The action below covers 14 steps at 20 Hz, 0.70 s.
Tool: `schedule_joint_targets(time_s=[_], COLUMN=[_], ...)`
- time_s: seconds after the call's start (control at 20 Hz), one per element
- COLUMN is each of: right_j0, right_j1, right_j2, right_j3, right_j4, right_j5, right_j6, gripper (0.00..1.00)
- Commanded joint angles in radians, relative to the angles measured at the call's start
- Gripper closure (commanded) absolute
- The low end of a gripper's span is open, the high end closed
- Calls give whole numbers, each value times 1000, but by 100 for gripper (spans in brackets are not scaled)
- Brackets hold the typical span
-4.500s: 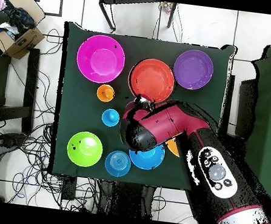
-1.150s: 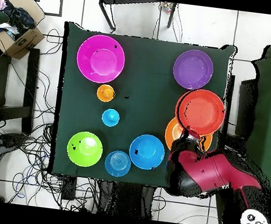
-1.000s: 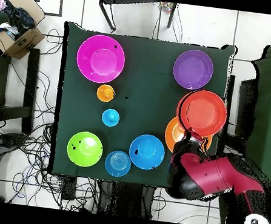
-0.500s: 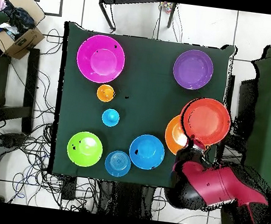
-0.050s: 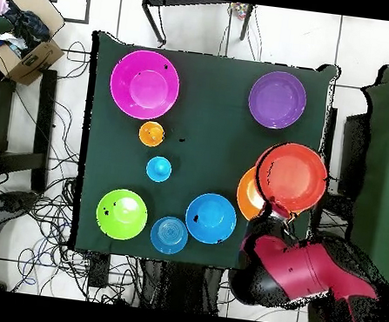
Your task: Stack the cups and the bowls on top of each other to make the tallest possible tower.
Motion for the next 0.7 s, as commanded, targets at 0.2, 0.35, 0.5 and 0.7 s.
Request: schedule_joint_targets(time_s=[0.2, 0.35, 0.5, 0.7], right_j0=[-14, -33, -37, -74], right_j1=[74, 108, 128, 125], right_j2=[66, 82, 80, 107], right_j3=[49, 46, 36, 45], right_j4=[57, 64, 60, 64], right_j5=[-92, -104, -110, -109], right_j6=[93, 88, 84, 64], gripper=[100, 100, 100, 100])
